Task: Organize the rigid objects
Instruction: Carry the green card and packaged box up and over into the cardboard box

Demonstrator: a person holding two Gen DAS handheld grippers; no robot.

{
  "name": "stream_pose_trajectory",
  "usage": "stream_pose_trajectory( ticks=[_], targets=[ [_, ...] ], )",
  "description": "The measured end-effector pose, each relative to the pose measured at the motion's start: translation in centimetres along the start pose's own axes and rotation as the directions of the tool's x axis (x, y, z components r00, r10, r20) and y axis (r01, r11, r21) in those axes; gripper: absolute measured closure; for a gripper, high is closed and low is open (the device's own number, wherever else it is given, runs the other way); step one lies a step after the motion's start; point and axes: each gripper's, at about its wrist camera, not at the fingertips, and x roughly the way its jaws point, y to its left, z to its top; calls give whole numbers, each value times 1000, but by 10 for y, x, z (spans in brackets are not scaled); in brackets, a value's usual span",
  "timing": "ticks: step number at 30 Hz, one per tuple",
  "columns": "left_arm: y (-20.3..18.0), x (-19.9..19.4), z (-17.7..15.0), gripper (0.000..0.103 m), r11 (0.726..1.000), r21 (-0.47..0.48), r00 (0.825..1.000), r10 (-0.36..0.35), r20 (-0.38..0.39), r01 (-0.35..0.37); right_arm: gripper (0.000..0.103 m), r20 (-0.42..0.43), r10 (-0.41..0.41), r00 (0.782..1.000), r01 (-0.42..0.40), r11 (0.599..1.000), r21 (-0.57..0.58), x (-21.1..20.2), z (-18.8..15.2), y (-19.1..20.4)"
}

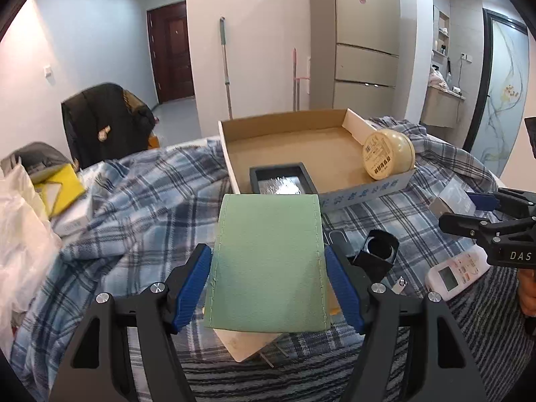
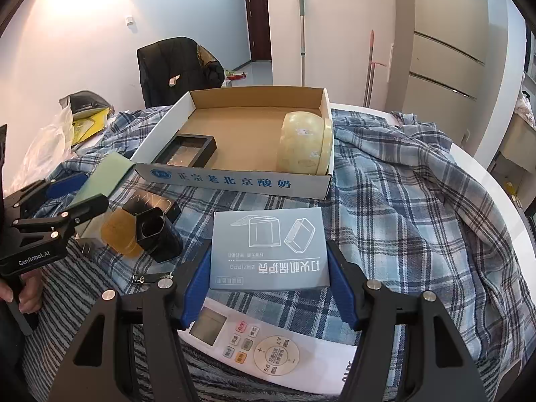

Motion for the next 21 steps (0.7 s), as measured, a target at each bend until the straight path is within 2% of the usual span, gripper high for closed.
stream_pose_trajectory(
  ticks=[2, 6, 10, 13, 17, 21],
  targets=[
    [-3, -9, 2, 31, 999, 7, 999, 33, 29, -33, 40, 18, -24, 1000, 24, 1000, 8, -3, 1, -2],
    [-11, -30, 11, 31, 999, 9, 996, 52, 66, -52, 40, 82, -86, 993, 83, 996, 40, -28, 11, -8],
    [-15, -56, 23, 31, 999, 9, 992, 51, 113, -53, 40, 138, -76, 988, 68, 996, 59, -61, 26, -12],
    [-19, -77, 39, 31, 998, -1, 985, 64, 159, -65, 40, 193, -110, 975, 104, 994, 42, -82, 34, -8],
    [-18, -98, 62, 31, 997, -43, 975, 79, 210, -71, 40, 243, -115, 963, 105, 993, 53, -104, 48, -6],
    [-17, -114, 87, 31, 995, -82, 966, 78, 246, -60, 40, 305, -146, 941, 126, 988, 85, -131, 73, -8]
  ],
)
